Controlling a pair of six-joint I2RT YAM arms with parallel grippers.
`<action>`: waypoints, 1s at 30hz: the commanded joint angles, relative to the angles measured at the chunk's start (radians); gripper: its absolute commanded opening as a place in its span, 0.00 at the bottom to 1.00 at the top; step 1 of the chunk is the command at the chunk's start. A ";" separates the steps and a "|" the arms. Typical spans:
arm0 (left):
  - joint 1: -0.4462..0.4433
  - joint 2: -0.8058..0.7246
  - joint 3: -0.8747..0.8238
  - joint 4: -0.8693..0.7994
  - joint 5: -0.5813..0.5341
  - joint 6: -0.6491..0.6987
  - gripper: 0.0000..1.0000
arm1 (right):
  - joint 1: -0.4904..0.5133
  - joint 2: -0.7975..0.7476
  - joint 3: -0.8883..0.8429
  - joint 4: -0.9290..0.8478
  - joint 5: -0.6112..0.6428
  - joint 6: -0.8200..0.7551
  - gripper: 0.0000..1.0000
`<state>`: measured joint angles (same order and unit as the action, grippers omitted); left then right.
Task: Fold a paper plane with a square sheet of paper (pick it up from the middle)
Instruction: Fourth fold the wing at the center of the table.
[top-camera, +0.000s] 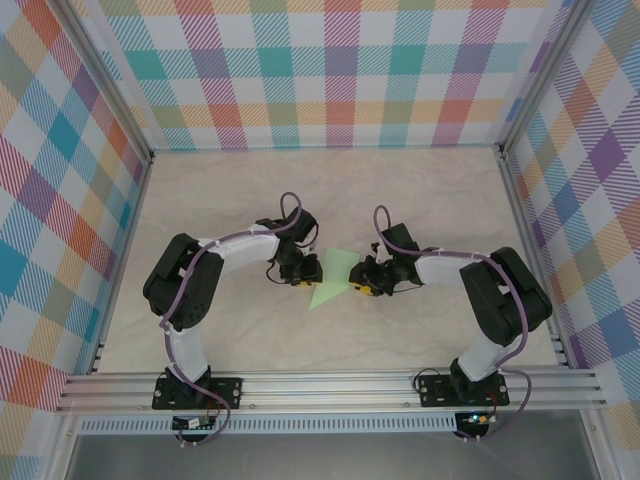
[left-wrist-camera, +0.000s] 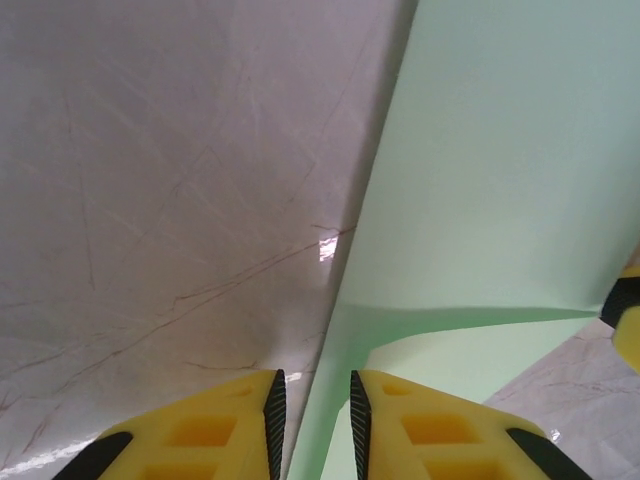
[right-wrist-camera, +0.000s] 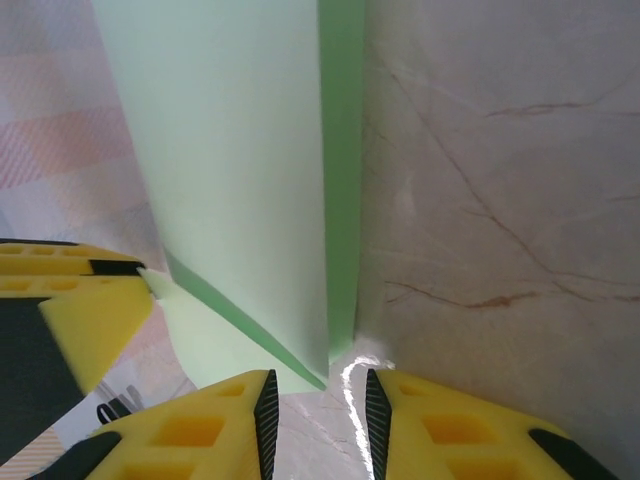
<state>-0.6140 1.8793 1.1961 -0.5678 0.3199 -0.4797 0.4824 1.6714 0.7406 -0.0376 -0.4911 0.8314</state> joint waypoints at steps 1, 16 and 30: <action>-0.007 0.023 0.023 0.005 -0.008 -0.003 0.26 | 0.005 0.011 0.025 0.047 -0.052 0.007 0.31; -0.010 0.034 0.014 -0.001 -0.031 -0.006 0.23 | 0.020 0.067 0.068 0.108 -0.112 -0.002 0.29; -0.088 -0.322 -0.160 0.081 -0.180 0.026 0.39 | 0.038 0.087 0.126 0.036 -0.103 -0.029 0.16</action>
<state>-0.6571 1.6028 1.0767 -0.5220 0.1917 -0.4782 0.5156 1.7649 0.8391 0.0223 -0.5880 0.8284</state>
